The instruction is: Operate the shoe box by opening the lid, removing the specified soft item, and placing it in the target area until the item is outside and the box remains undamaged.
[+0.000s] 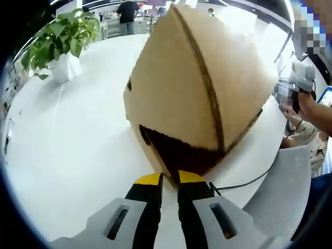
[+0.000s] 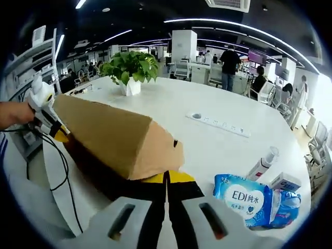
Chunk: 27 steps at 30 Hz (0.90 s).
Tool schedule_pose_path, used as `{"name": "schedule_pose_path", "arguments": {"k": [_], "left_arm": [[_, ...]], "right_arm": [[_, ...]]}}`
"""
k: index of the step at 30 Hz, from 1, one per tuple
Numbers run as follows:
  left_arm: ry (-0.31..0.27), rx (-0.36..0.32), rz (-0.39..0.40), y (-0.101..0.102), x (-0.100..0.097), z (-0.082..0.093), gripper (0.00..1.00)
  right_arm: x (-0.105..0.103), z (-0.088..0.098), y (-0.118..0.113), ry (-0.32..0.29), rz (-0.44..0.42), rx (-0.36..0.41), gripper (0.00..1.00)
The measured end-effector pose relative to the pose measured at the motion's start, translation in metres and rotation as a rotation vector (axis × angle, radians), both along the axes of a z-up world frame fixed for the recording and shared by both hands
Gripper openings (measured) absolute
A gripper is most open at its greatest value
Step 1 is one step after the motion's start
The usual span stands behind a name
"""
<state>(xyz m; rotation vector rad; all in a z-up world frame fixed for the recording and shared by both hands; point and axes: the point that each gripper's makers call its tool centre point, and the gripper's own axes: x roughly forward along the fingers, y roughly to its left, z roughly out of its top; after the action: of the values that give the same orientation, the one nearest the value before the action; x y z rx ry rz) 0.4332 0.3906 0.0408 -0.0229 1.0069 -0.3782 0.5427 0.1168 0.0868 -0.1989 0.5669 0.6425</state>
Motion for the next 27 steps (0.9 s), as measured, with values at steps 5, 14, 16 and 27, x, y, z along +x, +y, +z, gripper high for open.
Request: {"name": "schedule_pose_path", "arguments": {"k": [5,14,16,27], "left_arm": [[0.003,-0.011,0.004,0.000,0.000,0.000,0.07],[-0.011,-0.025,0.013,-0.002,-0.001,0.002,0.07],[-0.013,-0.024,0.009,-0.002,-0.002,0.002,0.08],[-0.045,-0.055,-0.007,0.000,-0.010,0.010,0.06]], "right_arm": [[-0.006,-0.007,-0.001,0.024,0.001,0.002,0.00],[-0.015,-0.010,0.002,0.043,0.010,0.009,0.00],[-0.016,-0.010,0.001,0.040,0.014,0.008,0.00],[-0.023,-0.013,0.004,0.049,0.036,0.003,0.00]]}}
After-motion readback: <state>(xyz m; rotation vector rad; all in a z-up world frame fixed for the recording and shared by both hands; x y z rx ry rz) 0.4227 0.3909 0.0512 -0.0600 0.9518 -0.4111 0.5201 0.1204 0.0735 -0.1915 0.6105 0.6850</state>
